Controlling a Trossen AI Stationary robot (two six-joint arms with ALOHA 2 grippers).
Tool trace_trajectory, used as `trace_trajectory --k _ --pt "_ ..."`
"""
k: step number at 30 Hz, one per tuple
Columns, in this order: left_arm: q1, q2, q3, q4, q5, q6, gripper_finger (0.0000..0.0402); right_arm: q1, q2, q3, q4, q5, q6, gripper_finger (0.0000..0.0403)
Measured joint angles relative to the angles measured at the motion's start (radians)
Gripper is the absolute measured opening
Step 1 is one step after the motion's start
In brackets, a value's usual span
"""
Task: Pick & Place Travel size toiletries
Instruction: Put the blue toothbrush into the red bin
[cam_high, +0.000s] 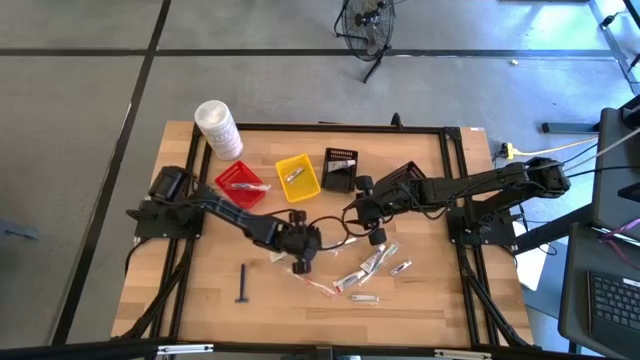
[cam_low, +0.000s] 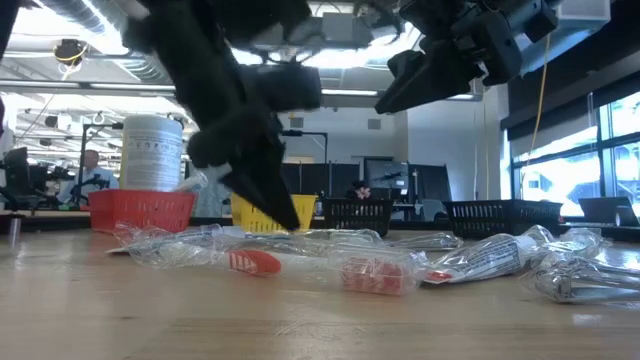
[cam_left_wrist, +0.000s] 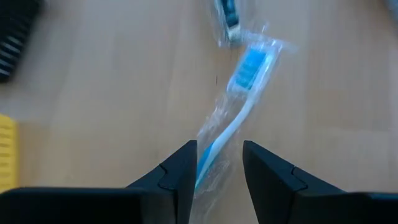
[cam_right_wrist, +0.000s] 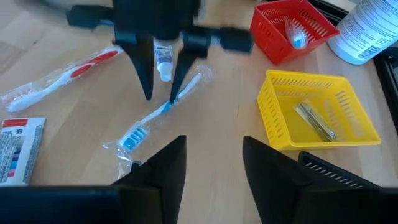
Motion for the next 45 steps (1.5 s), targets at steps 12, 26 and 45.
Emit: trace_trajectory --k 12,26,45 --pt "0.067 0.060 0.004 0.023 0.114 0.026 0.0113 0.000 0.000 0.000 -0.001 -0.001 0.056 0.0136" --pt "0.044 -0.024 -0.003 -0.017 0.030 0.016 0.0025 0.000 0.000 0.000 -0.005 -0.002 0.059 0.0116" --pt "0.004 -0.356 0.000 -0.907 -0.362 -0.383 0.0028 0.000 0.000 0.000 -0.010 -0.004 0.079 0.0107"
